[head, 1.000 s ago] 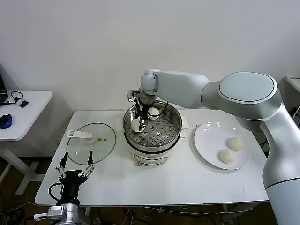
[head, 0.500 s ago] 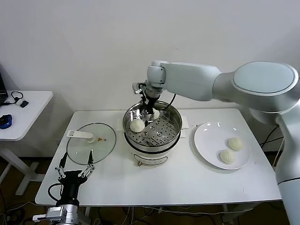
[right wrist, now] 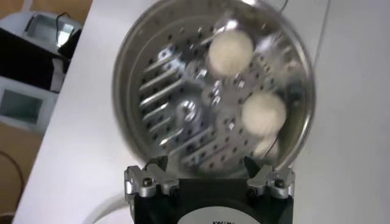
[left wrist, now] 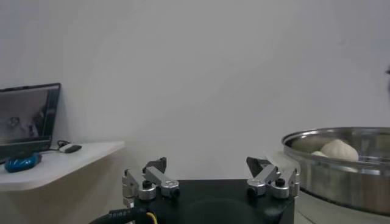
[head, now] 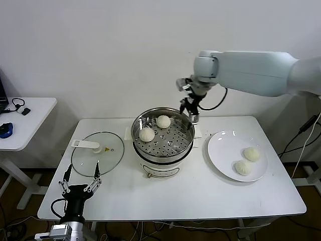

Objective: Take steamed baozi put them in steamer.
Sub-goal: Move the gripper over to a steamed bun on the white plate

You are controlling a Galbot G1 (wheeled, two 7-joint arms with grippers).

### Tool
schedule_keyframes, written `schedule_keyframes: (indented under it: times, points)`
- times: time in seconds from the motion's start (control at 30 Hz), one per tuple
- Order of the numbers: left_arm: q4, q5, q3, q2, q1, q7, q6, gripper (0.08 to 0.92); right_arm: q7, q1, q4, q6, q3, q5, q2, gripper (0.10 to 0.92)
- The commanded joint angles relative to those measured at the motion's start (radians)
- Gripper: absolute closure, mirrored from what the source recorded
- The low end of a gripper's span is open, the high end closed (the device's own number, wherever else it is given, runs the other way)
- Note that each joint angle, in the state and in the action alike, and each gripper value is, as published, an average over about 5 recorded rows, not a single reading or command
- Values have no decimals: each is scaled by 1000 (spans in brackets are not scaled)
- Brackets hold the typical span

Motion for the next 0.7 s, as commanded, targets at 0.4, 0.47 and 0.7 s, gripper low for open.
schedule_keyframes:
  times: [0.4,0.47,0.7]
  points:
    - [18,51,6,-35,21,-5,-17,177,-34,-246,45,164,122,-361,-473,203]
    - [20,54,5,-38,23,-6,-20,177,-36,-303,15,179,166,-393,-485,203]
    - [26,63,0,-44,29,-10,-27,177,-37,-467,-74,210,302,-475,-492,203]
